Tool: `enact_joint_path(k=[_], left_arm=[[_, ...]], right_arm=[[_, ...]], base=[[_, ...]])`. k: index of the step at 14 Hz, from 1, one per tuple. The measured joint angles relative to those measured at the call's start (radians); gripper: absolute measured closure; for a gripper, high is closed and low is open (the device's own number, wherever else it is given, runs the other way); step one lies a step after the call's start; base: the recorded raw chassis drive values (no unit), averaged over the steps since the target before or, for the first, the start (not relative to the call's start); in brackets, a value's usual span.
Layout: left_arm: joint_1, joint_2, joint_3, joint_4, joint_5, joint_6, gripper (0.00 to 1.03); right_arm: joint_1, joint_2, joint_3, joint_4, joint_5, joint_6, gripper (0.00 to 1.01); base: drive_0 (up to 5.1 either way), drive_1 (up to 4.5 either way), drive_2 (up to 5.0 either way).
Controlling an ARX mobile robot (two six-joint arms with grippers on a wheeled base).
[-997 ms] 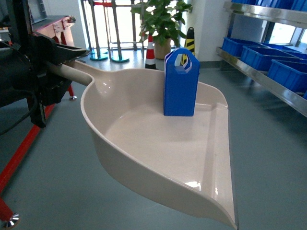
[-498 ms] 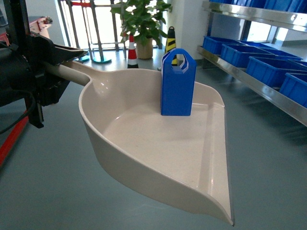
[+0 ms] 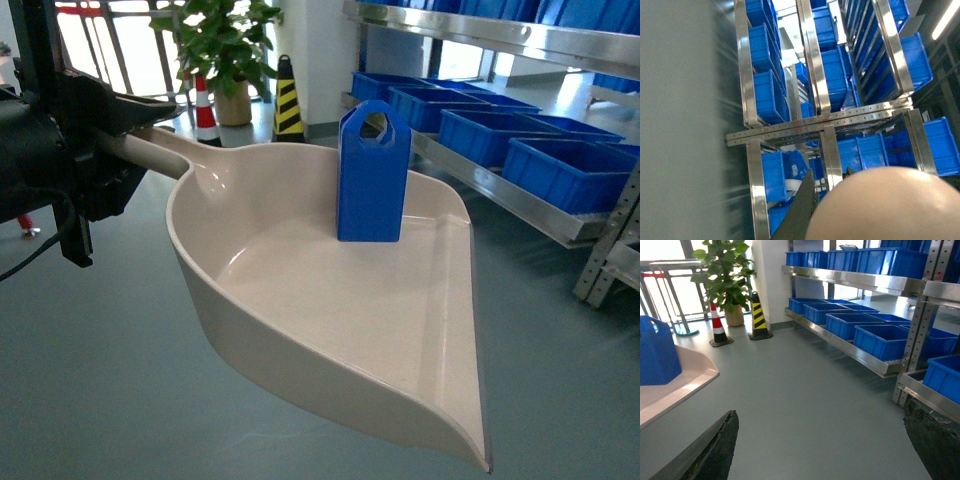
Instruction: Place part in tray to right shelf
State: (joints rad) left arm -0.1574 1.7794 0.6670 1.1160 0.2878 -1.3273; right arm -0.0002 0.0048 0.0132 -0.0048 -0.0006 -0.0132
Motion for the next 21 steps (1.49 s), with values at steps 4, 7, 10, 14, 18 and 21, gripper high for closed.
enact_joint_path(k=[4, 7, 10, 14, 18, 21], left_arm=[[0.000, 0.000, 0.000, 0.000, 0.000, 0.000, 0.91], [0.000, 0.000, 0.000, 0.000, 0.000, 0.000, 0.91], [-0.003, 0.000, 0.000, 0.000, 0.000, 0.000, 0.91], [0.000, 0.000, 0.000, 0.001, 0.001, 0.000, 0.91], [-0.002, 0.000, -0.001, 0.001, 0.000, 0.000, 0.91], [-0.003, 0.000, -0.001, 0.000, 0.001, 0.000, 0.91]], right_arm=[[0.000, 0.000, 0.000, 0.000, 0.000, 0.000, 0.03], [0.000, 0.000, 0.000, 0.000, 0.000, 0.000, 0.03], [0.000, 0.000, 0.000, 0.000, 0.000, 0.000, 0.03], [0.000, 0.000, 0.000, 0.000, 0.000, 0.000, 0.03], [0.000, 0.000, 0.000, 0.002, 0.000, 0.000, 0.03], [0.000, 0.000, 0.000, 0.001, 0.000, 0.000, 0.03]], base=[[-1.6, -1.57, -1.6], [-1.6, -1.61, -1.6], [-1.6, -1.55, -1.6], [-1.8, -1.83, -1.8], [-1.7, -1.67, -1.7], [-1.6, -1.62, -1.6]])
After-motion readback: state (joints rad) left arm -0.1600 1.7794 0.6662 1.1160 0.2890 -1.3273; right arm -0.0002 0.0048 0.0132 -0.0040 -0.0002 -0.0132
